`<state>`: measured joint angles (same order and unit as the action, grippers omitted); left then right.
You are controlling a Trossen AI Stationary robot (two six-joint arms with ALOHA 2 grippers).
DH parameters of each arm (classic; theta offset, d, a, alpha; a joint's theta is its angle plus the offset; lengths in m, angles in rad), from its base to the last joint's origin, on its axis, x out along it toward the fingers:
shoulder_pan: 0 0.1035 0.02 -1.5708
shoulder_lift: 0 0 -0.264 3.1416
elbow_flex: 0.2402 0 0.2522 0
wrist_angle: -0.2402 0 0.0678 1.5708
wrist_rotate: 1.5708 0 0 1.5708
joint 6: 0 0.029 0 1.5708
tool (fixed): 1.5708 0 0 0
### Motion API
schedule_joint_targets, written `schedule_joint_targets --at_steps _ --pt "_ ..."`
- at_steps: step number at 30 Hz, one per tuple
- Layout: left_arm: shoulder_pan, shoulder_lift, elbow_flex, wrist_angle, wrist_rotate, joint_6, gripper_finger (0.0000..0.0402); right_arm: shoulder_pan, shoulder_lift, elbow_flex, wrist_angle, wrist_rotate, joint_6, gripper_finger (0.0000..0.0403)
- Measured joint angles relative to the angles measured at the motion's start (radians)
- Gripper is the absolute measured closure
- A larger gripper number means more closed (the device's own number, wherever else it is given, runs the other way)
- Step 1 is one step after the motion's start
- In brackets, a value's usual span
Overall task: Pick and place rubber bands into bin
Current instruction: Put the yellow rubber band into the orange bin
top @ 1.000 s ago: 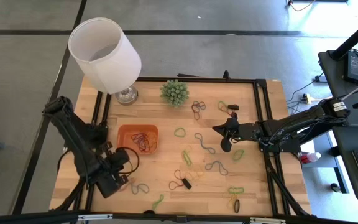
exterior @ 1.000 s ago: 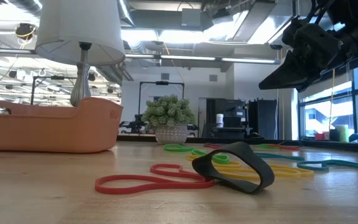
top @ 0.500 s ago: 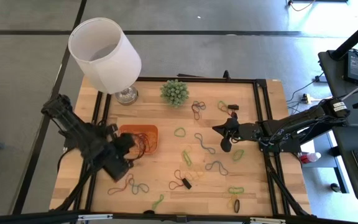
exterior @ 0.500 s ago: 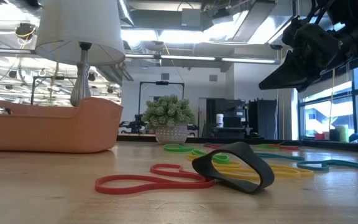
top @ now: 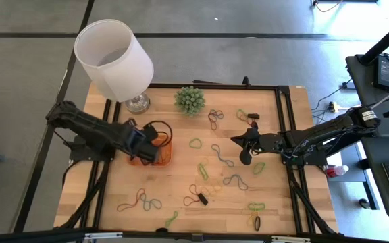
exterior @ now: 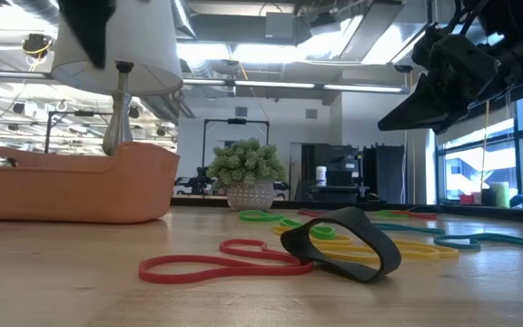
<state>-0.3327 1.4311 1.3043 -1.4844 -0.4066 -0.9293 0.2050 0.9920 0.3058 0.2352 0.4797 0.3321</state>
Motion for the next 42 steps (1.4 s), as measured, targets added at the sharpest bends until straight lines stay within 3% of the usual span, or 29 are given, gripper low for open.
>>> schedule_joint_targets --at_steps 6,14,18,28,42 --pt "0.008 0.001 -0.223 0.182 0.17 0.005 0.0398 0.0 0.0 0.0 -0.021 0.0 0.012 0.0396" --pt "0.046 0.001 -0.448 0.315 0.284 -0.096 0.0398 0.0 0.0 0.0 -0.019 0.0 0.027 0.0396" --pt "0.08 0.001 -0.477 0.321 0.332 -0.096 0.0398 0.0 0.0 0.0 -0.015 0.0 0.027 0.0396" --pt "0.188 0.001 -0.474 0.558 0.268 -0.045 0.0398 0.0 0.0 0.0 0.026 0.0 -0.013 0.0396" --pt "0.249 0.135 -0.497 0.637 0.306 -0.264 0.0398 0.0 0.0 0.0 0.026 0.0 -0.026 0.0396"
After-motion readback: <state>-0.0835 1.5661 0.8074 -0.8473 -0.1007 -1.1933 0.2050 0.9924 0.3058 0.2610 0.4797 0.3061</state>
